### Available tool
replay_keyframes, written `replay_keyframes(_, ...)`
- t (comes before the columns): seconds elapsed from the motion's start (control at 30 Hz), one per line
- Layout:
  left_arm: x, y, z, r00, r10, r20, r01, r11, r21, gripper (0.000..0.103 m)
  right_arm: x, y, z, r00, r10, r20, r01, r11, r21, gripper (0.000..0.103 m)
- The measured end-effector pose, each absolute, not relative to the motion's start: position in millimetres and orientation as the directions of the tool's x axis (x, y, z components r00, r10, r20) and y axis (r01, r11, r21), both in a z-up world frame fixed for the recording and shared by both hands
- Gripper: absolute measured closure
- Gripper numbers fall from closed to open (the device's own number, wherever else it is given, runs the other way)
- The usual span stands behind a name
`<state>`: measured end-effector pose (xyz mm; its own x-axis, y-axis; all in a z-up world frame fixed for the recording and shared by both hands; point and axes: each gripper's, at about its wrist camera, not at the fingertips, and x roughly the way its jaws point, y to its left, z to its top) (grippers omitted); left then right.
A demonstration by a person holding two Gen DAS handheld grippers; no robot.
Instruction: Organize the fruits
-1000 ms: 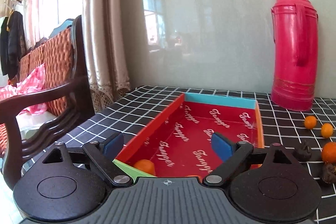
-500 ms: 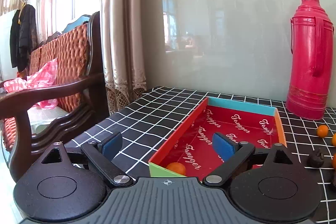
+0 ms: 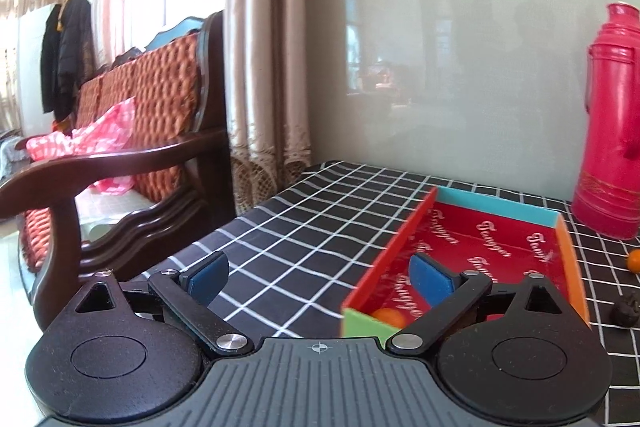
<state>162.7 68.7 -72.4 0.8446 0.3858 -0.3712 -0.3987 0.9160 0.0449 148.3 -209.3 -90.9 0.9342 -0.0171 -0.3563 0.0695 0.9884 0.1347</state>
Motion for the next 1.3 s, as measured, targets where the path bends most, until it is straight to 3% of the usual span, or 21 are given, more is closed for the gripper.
replay_keyframes(0.3, 153, 101, -74, 0.812, 0.431, -0.392, -0.458, 0.888, 0.027, 0.006, 153, -137, -86, 0.914, 0.239, -0.328, -0.219, 0.971, 0.098, 0.073)
replay_keyframes(0.67, 141, 129, -72, 0.790, 0.474, -0.388, -0.504, 0.863, 0.028, 0.005, 159, -80, -97, 0.872, 0.289, -0.395, -0.322, 0.947, -0.019, 0.072)
replay_keyframes(0.73, 140, 133, -73, 0.785, 0.481, -0.391, -0.512, 0.858, 0.027, 0.005, 158, -78, -97, 0.882, 0.269, -0.387, -0.310, 0.950, -0.045, 0.063)
replay_keyframes(0.8, 140, 136, -73, 0.781, 0.486, -0.392, -0.519, 0.854, 0.024, 0.005, 153, -81, -94, 0.894, 0.274, -0.354, -0.305, 0.952, -0.033, 0.027)
replay_keyframes(0.93, 141, 136, -73, 0.782, 0.481, -0.396, -0.519, 0.855, 0.014, 0.005, 145, -90, -88, 0.926, 0.238, -0.294, -0.262, 0.964, -0.044, 0.024)
replay_keyframes(1.1, 142, 122, -71, 0.804, 0.453, -0.384, -0.486, 0.874, 0.015, 0.005, 136, -118, -77, 0.968, 0.098, -0.232, -0.113, 0.992, -0.052, 0.006)
replay_keyframes(1.3, 141, 94, -67, 0.857, 0.383, -0.345, -0.402, 0.915, 0.019, 0.005, 135, -163, -70, 0.957, -0.141, -0.254, 0.132, 0.990, -0.055, 0.006)
